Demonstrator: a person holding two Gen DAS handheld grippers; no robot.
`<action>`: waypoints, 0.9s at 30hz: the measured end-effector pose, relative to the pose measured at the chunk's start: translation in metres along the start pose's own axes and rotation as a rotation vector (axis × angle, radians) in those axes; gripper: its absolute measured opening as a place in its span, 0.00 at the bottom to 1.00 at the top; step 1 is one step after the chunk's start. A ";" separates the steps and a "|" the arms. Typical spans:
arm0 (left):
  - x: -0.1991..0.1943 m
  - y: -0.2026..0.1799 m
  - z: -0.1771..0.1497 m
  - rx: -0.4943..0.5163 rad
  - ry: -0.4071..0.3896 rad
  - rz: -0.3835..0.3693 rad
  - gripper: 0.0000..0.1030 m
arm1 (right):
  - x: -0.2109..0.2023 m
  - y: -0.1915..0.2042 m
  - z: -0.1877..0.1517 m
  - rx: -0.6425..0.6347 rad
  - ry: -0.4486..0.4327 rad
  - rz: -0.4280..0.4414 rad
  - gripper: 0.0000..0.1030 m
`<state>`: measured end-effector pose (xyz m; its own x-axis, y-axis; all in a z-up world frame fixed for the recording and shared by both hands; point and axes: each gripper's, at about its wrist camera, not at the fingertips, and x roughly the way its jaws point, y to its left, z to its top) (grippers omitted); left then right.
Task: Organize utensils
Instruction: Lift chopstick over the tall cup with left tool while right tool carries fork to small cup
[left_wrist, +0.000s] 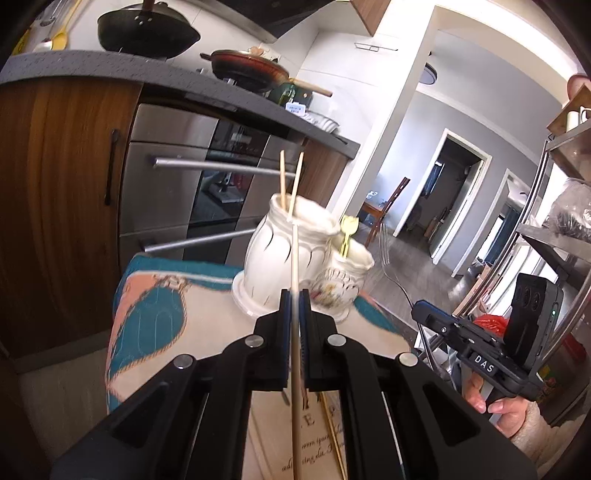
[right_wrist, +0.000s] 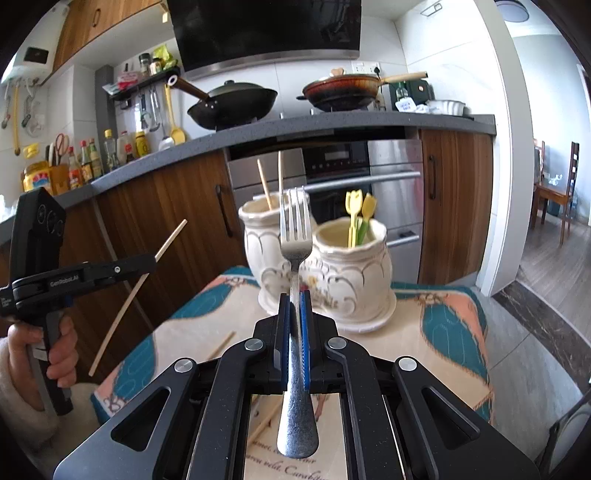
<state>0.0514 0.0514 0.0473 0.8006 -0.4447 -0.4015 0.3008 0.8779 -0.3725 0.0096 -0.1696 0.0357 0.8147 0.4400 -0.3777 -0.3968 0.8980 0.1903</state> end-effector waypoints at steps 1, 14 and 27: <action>0.001 -0.001 0.004 0.002 -0.007 -0.006 0.04 | 0.000 -0.001 0.005 -0.001 -0.009 0.001 0.06; 0.044 -0.026 0.087 0.068 -0.134 -0.078 0.04 | 0.037 -0.023 0.065 0.016 -0.080 -0.039 0.06; 0.102 -0.030 0.132 0.095 -0.260 -0.037 0.04 | 0.086 -0.050 0.093 0.051 -0.188 -0.022 0.06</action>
<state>0.1925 0.0028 0.1274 0.8904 -0.4275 -0.1564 0.3700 0.8799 -0.2982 0.1386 -0.1769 0.0776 0.8897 0.4070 -0.2069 -0.3596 0.9039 0.2316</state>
